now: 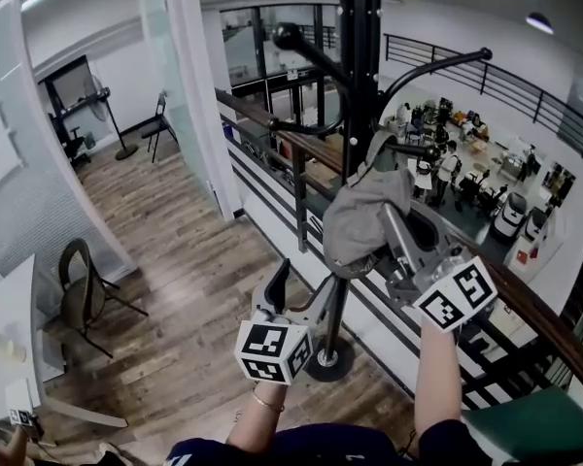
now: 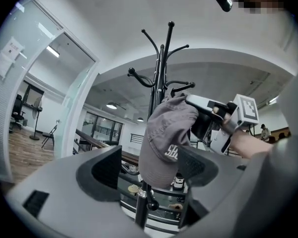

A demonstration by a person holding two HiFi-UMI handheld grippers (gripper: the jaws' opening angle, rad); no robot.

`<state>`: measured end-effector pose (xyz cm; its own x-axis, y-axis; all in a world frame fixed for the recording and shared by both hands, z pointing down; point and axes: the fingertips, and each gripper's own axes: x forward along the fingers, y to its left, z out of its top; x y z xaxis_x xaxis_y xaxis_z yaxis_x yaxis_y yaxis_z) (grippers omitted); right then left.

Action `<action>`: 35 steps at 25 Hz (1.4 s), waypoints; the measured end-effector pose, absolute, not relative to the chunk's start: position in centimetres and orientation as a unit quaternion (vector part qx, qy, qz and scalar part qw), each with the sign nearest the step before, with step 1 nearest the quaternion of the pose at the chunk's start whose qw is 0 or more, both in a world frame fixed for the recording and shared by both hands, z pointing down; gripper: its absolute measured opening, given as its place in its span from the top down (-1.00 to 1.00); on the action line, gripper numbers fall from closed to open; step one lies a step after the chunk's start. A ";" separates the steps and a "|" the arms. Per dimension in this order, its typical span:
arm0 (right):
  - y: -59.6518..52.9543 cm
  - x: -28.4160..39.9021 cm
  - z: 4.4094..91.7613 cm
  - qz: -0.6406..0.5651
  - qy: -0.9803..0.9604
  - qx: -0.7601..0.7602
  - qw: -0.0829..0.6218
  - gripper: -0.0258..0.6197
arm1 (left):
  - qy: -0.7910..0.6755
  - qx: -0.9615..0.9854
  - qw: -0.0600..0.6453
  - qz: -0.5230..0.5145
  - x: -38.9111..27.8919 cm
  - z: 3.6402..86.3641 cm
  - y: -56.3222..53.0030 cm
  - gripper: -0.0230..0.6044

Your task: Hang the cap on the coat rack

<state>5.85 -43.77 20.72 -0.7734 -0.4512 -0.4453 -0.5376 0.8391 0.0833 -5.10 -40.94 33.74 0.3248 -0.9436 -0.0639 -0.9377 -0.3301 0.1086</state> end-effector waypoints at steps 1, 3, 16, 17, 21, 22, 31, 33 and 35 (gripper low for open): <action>-44.0 5.6 21.0 0.101 0.937 -0.265 0.206 0.80 | -0.580 0.813 0.028 -0.055 -5.2 34.0 -40.9 -0.15; -44.4 5.4 21.4 0.092 0.938 -0.265 0.204 0.80 | -0.581 0.812 0.031 -0.051 -5.3 34.4 -40.9 -0.15; -43.9 8.5 24.1 0.054 0.927 -0.320 0.186 0.16 | -0.556 0.829 0.052 -0.027 -4.1 37.2 -40.0 -0.15; -43.7 8.6 24.6 0.061 0.926 -0.330 0.173 0.12 | -0.555 0.830 0.049 -0.026 -4.0 37.3 -39.9 -0.15; -42.7 8.7 26.7 0.095 0.914 -0.377 0.116 0.02 | -0.552 0.833 0.025 0.006 -3.3 38.1 -39.6 -0.15; -42.3 8.9 27.3 0.098 0.911 -0.387 0.104 0.01 | -0.550 0.834 0.022 0.012 -3.1 38.4 -39.4 -0.15; -39.8 12.7 35.6 0.035 0.891 -0.447 0.065 0.01 | -0.505 0.862 0.040 0.013 0.0 42.0 -37.2 -0.15; -39.3 13.3 37.7 0.030 0.887 -0.459 0.041 0.02 | -0.504 0.863 0.041 0.009 0.2 42.8 -36.7 -0.15; -38.8 13.6 39.8 0.026 0.882 -0.470 0.017 0.03 | -0.501 0.864 0.040 0.011 0.3 43.6 -36.3 -0.15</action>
<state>13.60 -38.79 39.79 -0.5579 -0.8281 -0.0547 -0.8299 0.5572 0.0287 0.28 -36.33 43.57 0.4978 -0.8653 0.0582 -0.8670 -0.4949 0.0580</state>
